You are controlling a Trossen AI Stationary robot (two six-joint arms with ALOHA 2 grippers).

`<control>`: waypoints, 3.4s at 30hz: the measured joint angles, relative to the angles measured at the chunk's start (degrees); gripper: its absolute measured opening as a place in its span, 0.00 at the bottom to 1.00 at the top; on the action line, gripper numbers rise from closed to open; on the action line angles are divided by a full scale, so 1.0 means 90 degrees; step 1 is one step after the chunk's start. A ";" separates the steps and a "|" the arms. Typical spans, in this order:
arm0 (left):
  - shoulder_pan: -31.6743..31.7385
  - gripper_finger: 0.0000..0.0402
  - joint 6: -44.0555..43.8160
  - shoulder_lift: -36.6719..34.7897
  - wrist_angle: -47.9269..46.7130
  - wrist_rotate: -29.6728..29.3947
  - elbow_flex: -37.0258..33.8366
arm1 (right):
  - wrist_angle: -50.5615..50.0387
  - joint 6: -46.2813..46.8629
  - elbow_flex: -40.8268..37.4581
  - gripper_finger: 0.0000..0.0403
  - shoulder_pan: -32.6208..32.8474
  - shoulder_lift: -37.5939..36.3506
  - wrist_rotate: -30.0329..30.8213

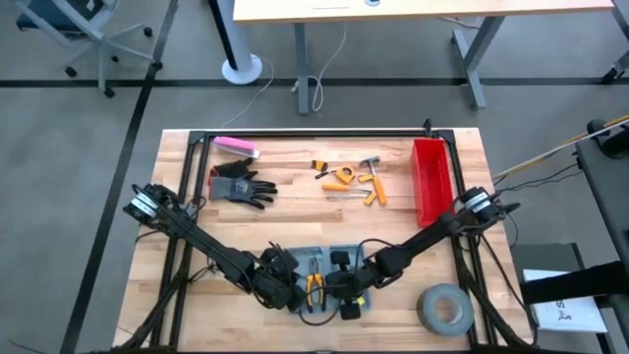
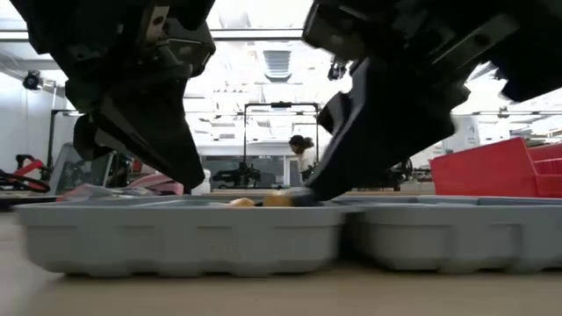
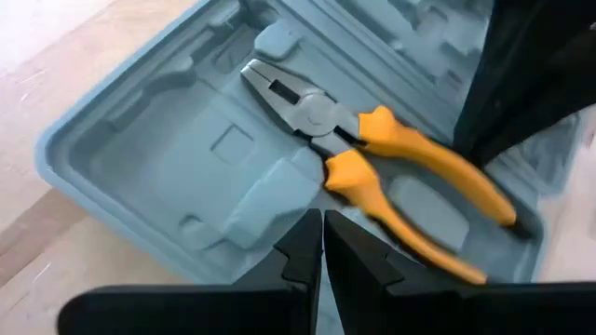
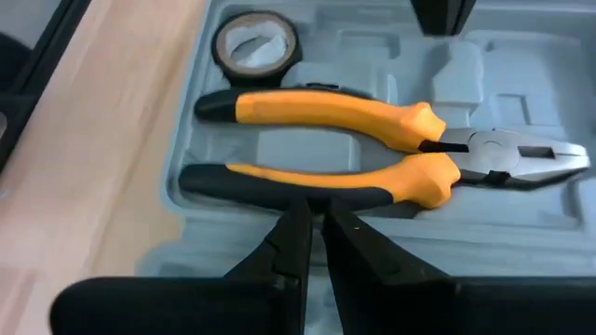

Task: Prefit tool cases
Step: Put the pliers into the pre-fit tool case

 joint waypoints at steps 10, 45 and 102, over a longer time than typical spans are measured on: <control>0.0000 0.05 0.0036 -0.0002 0.0042 0.0000 0.0000 | -0.0284 0.0066 0.0037 0.05 0.0131 -0.0379 0.0008; -0.0002 0.05 0.0149 -0.0002 0.0202 -0.0053 0.0000 | 0.0011 -0.0039 0.0088 0.05 0.0002 -0.0266 0.0171; 0.0000 0.05 0.0381 -0.0002 0.0656 -0.0075 0.0012 | -0.0100 0.0005 0.0101 0.04 -0.0223 0.0237 -0.0164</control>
